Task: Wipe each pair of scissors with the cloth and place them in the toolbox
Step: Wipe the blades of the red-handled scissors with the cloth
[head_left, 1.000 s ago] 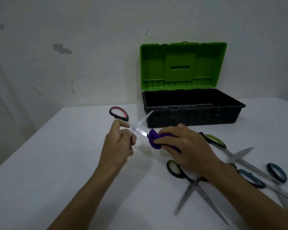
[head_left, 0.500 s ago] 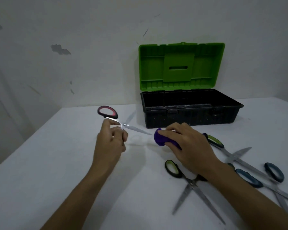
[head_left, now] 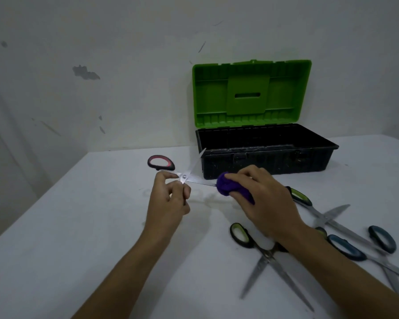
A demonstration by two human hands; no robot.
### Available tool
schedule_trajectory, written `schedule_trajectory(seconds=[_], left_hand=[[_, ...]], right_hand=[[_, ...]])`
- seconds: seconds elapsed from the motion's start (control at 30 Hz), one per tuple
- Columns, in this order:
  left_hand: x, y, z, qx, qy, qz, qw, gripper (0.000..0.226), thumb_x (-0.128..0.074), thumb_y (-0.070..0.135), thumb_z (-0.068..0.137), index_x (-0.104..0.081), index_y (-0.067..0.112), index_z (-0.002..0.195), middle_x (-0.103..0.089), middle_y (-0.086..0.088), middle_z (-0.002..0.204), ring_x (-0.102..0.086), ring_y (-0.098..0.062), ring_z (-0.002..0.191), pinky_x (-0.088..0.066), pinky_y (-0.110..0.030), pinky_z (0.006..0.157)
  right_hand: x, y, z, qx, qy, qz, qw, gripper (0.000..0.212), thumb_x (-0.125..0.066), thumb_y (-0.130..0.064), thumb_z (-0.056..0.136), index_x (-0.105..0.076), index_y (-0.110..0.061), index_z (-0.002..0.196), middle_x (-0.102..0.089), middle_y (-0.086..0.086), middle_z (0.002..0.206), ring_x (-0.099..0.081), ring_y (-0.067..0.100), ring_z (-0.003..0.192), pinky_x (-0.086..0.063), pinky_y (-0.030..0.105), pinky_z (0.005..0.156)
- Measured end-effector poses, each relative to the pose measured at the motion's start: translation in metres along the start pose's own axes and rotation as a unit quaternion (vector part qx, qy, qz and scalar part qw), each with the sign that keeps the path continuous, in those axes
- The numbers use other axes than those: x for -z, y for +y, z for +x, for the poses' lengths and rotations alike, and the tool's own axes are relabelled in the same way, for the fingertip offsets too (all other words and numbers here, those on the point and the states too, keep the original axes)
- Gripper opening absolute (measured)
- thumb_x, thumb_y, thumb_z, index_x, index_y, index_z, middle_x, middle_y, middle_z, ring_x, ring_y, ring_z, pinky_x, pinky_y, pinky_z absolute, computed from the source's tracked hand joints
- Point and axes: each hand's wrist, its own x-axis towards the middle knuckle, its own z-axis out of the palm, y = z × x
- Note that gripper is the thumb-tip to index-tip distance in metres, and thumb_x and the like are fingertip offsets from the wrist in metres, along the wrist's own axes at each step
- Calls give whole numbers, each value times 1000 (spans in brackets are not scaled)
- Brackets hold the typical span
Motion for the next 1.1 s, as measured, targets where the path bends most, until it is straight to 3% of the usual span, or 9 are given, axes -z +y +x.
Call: schedule_trajectory(seconds=[0.13, 0.23, 0.33, 0.47, 0.63, 0.83, 0.97, 1.1], left_hand=[[3, -2, 1, 25, 4, -11, 1000, 20, -36, 4, 97, -46, 21, 97, -54, 1, 68, -32, -10, 44, -23, -20, 39], [0, 1, 0, 19, -16, -4, 1000, 16, -38, 5, 98, -47, 17, 102, -54, -1, 68, -32, -9, 43, -25, -20, 38], [3, 7, 4, 10, -3, -23, 1000, 16, -38, 3, 98, -47, 15, 103, -54, 0, 66, -31, -10, 44, -24, -19, 38], [11, 4, 7, 31, 18, -38, 999, 15, -41, 7, 99, -48, 20, 98, -57, 5, 64, -35, -12, 45, -25, -23, 44], [10, -2, 4, -8, -15, 14, 1000, 6, -42, 13, 101, -47, 14, 98, -66, 3, 71, -46, -15, 50, -32, -24, 45], [12, -2, 3, -86, 12, 183, 979, 21, -51, 28, 99, -57, 17, 82, -73, 10, 76, -49, -5, 52, -44, -21, 51], [16, -3, 5, -81, 1, 193, 978, 14, -61, 20, 94, -63, 16, 81, -68, 8, 72, -56, 3, 60, -42, -7, 58], [18, -4, 7, -89, -30, 218, 971, 13, -67, 19, 90, -65, 23, 78, -66, 12, 74, -56, -2, 67, -44, -11, 63]], right_hand=[[3, -9, 2, 22, 46, -4, 999, 43, -73, -25, 85, -63, -15, 126, -60, 1, 109, -54, 15, 90, -49, 23, 67], [-1, -17, 3, 41, 23, 4, 999, 48, -76, -26, 82, -62, -15, 127, -61, 1, 111, -55, 15, 93, -47, 20, 70], [-5, -9, 3, -1, 11, 1, 1000, 44, -73, -28, 84, -61, -18, 125, -58, -2, 107, -54, 13, 91, -41, 17, 68], [3, 9, 2, -49, 37, -25, 998, 38, -69, -26, 87, -62, -18, 123, -57, -2, 106, -55, 18, 92, -50, 25, 63], [10, 8, 3, -33, 89, -5, 996, 40, -66, -26, 89, -61, -15, 127, -58, 1, 111, -55, 19, 96, -51, 26, 68], [18, 11, 4, -25, 138, 14, 990, 41, -60, -30, 92, -61, -13, 130, -59, 3, 114, -56, 19, 100, -52, 28, 75], [23, 12, 3, -24, 152, 23, 988, 41, -59, -29, 93, -61, -12, 130, -58, 4, 115, -56, 21, 102, -51, 27, 79], [23, 9, 3, -11, 152, 28, 988, 41, -62, -27, 92, -61, -12, 129, -58, 4, 115, -56, 21, 102, -52, 28, 78]])
